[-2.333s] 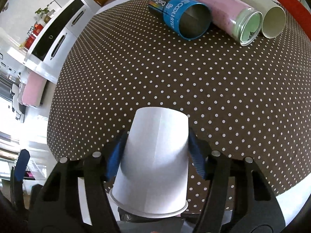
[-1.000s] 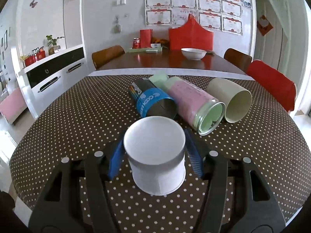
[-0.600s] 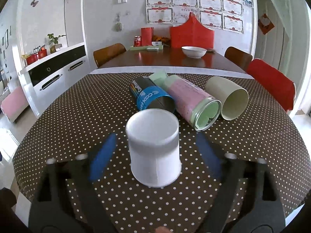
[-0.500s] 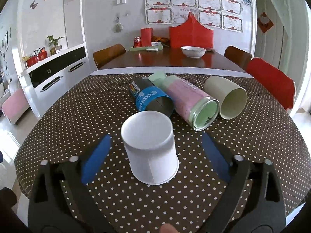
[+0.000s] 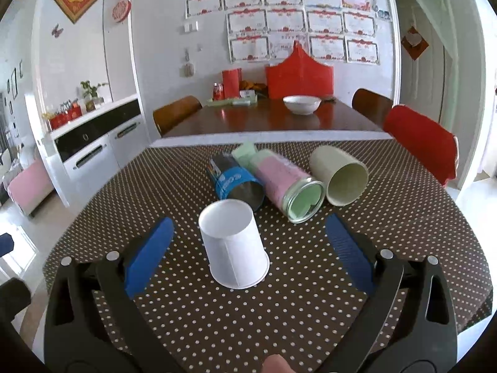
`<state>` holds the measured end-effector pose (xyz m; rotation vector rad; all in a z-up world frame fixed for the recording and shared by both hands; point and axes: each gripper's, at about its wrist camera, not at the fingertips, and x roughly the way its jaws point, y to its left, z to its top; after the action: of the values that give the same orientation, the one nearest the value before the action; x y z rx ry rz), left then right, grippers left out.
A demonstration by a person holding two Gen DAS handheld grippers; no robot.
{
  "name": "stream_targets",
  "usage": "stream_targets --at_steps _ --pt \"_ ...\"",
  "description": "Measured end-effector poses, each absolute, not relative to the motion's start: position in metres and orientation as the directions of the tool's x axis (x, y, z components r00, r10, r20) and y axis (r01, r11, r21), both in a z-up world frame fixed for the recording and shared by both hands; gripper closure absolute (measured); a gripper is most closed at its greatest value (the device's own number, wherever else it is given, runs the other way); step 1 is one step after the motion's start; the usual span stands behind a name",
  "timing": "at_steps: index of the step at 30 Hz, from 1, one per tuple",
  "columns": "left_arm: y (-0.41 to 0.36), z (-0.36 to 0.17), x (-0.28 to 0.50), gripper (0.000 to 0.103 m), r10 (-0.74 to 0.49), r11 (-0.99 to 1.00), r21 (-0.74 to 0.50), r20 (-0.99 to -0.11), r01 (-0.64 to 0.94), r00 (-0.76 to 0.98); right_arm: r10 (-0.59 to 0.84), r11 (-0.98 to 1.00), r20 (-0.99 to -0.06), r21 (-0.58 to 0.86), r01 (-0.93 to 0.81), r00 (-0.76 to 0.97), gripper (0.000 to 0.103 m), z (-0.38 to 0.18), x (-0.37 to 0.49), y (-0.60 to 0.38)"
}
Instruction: Flip cup upside down
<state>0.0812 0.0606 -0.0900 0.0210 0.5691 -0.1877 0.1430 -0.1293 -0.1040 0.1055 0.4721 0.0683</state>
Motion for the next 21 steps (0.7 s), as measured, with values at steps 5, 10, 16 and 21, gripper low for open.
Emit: stream_targets --at_steps 5,10,16,21 --pt "0.056 -0.073 0.070 0.012 -0.168 0.983 -0.021 -0.504 0.182 0.847 0.095 0.991 -0.402 0.124 -0.049 0.911 0.006 -0.079 0.115 -0.139" --pt "0.048 -0.057 0.058 0.012 -0.175 0.982 -0.017 -0.462 0.189 0.869 0.084 0.990 -0.373 0.135 -0.036 0.924 0.006 -0.052 0.083 -0.149" --pt "0.043 -0.038 0.044 0.012 -0.166 0.984 -0.013 -0.410 0.176 0.897 0.078 0.990 -0.357 0.137 -0.030 0.931 0.006 -0.028 0.050 -0.154" --pt "0.046 -0.029 0.033 0.012 -0.157 0.987 -0.021 -0.375 0.161 0.914 0.066 0.991 -0.329 0.133 -0.023 0.942 0.006 -0.015 0.025 -0.153"
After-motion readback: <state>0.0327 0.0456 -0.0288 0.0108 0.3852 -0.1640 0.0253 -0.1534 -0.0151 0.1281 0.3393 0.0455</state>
